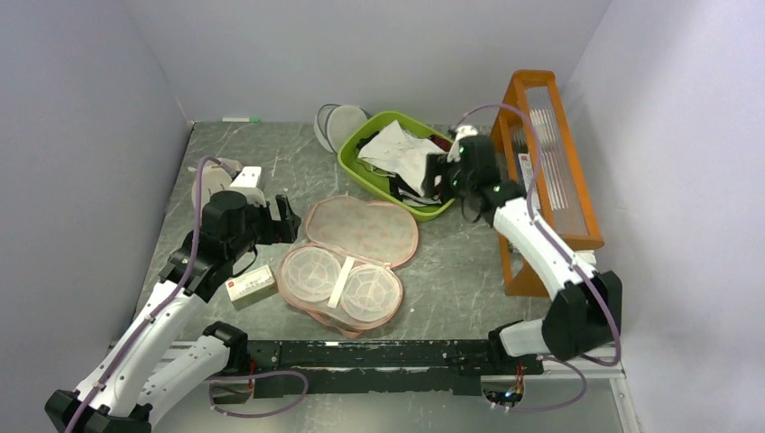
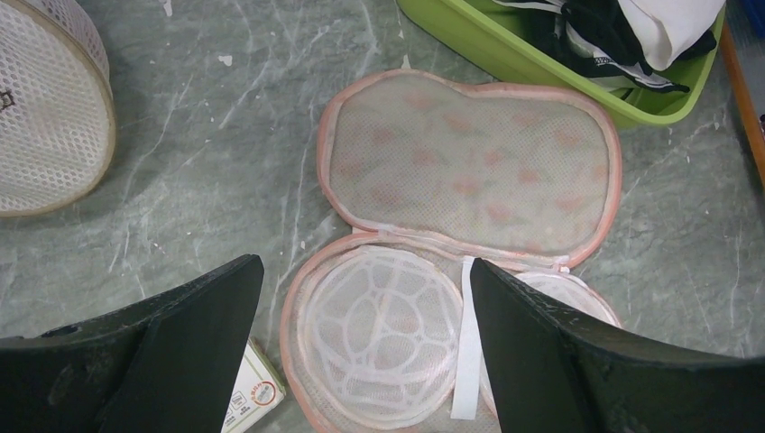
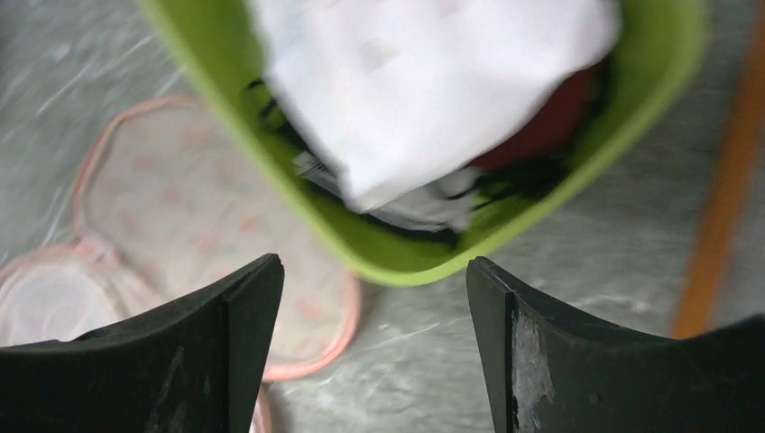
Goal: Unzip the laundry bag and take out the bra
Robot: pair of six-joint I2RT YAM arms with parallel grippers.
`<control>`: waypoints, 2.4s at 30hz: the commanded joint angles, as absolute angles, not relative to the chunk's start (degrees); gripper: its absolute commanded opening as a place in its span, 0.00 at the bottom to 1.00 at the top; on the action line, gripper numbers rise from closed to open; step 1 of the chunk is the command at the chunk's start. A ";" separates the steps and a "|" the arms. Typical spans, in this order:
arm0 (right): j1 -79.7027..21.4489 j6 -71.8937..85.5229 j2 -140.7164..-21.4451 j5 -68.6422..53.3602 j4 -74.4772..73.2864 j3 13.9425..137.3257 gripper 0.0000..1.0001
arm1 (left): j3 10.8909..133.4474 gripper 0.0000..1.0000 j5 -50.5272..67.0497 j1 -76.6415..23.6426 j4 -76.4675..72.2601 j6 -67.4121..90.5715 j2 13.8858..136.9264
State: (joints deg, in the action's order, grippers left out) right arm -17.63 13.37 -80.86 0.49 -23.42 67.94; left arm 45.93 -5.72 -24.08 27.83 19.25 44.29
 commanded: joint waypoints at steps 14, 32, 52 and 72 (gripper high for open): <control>-24.72 26.67 -72.25 -14.04 5.39 33.02 0.82 | 45.53 0.97 -3.90 -23.47 25.85 18.46 44.90; -24.86 29.62 -83.34 -4.81 39.85 21.37 0.62 | 45.64 0.97 -4.15 -23.47 26.06 18.59 44.96; -27.94 17.69 -90.10 -10.58 42.11 30.86 0.05 | 45.64 0.97 -4.41 -23.47 26.13 18.54 45.48; -42.25 -25.36 -71.88 -29.87 14.33 36.91 0.03 | 45.70 0.96 -4.39 -23.44 26.10 18.48 45.42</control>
State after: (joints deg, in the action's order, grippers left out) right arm -39.09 -14.94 -75.33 -28.23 18.00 36.88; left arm 45.78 -5.19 -24.08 27.68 19.22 45.89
